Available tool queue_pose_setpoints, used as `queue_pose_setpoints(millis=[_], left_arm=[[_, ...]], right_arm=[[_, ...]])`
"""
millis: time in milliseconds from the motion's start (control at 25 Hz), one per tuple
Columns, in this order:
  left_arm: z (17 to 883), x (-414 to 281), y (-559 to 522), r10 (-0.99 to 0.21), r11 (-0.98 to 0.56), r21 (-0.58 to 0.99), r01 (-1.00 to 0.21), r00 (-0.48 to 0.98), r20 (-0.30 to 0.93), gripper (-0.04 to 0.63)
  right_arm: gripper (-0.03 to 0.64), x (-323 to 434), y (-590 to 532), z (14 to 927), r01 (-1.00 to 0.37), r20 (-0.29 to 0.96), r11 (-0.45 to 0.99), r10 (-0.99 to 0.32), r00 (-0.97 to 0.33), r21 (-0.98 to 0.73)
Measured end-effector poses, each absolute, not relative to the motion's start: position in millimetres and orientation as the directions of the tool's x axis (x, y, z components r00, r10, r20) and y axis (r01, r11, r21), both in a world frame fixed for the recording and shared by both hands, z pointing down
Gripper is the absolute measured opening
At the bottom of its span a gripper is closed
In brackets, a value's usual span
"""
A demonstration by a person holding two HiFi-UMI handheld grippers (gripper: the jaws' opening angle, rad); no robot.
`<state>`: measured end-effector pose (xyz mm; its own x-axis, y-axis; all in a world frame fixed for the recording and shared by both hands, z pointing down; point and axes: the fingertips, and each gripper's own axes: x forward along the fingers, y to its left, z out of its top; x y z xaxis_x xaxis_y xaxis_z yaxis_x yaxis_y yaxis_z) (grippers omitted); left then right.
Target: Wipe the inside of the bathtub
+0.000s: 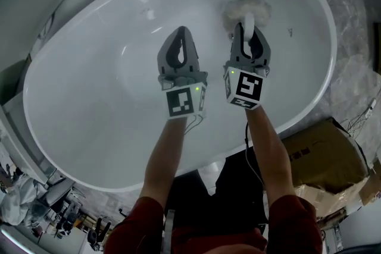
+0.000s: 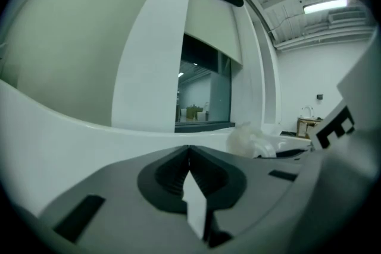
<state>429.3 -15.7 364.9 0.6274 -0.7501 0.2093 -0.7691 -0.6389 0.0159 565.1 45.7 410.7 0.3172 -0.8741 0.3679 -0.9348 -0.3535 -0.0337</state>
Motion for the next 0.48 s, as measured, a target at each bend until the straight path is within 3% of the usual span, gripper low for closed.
queue_pose_setpoints(millis=[480], left_arm=[[362, 478, -28, -0.750, -0.647, -0.001, -0.762, 0.636, 0.182, 0.015]], right_arm=[[0.092, 658, -25, 432, -0.922, 0.376, -0.387, -0.859, 0.349, -0.027]])
